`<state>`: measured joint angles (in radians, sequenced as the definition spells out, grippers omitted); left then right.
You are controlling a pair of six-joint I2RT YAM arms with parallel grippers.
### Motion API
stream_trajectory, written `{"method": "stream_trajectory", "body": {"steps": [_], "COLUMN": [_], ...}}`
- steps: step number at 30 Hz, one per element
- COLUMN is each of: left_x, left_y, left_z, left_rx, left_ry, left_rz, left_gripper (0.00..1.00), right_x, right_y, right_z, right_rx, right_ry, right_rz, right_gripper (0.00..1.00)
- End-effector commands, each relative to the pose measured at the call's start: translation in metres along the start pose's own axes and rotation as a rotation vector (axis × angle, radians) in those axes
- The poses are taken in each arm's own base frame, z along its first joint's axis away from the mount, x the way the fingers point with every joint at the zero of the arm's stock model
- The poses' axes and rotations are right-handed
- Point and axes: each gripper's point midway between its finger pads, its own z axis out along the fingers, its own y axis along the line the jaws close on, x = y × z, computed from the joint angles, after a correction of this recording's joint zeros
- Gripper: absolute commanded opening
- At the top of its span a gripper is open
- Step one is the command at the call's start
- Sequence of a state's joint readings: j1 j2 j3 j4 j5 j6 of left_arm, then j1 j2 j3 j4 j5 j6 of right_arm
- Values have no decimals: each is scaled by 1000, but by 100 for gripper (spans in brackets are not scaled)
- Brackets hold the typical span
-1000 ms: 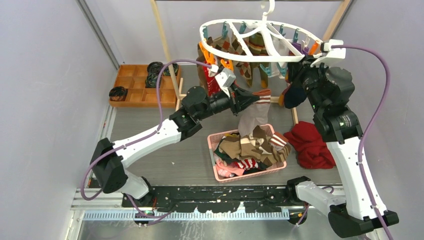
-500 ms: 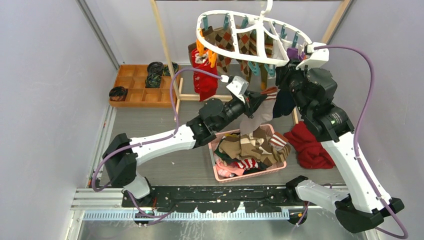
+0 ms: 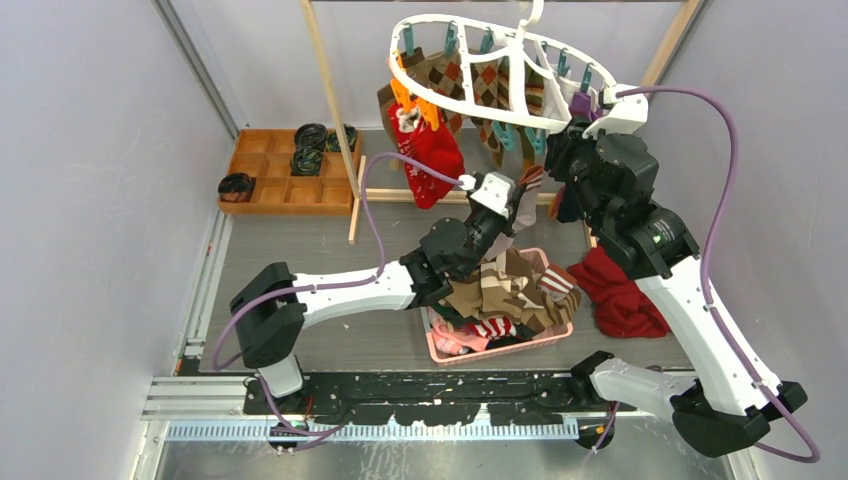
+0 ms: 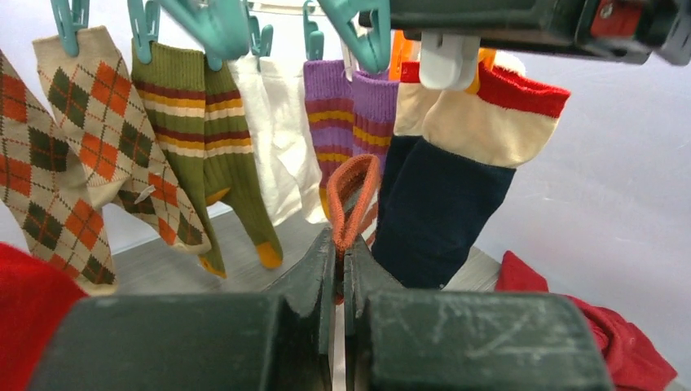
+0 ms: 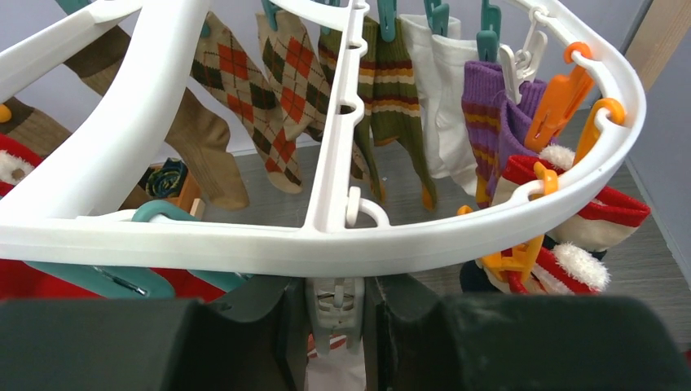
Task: Clip the socks to the hanger
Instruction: Clamp the sock onto the hanger.
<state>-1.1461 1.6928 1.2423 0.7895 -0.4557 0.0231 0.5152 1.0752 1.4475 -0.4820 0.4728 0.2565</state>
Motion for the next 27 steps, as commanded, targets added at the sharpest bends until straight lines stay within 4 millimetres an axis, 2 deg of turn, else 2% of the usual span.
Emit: {"method": "stream_trajectory", "body": {"steps": [1, 15, 27], "left_x": [-42, -50, -60], "left_y": [8, -7, -20], "left_z": [8, 21, 22], "left_rx": [-84, -103, -110], "left_ry": [-130, -160, -186], "left_rz": [-8, -6, -1], "left_gripper": [0, 0, 0], "right_x": [-23, -16, -16], "right_y": [2, 3, 2], "right_z": [-3, 0, 1], "right_rx": [18, 33, 44], "right_ry": [-64, -45, -44], "right_rz": [64, 67, 59], "right_gripper": [11, 11, 11]}}
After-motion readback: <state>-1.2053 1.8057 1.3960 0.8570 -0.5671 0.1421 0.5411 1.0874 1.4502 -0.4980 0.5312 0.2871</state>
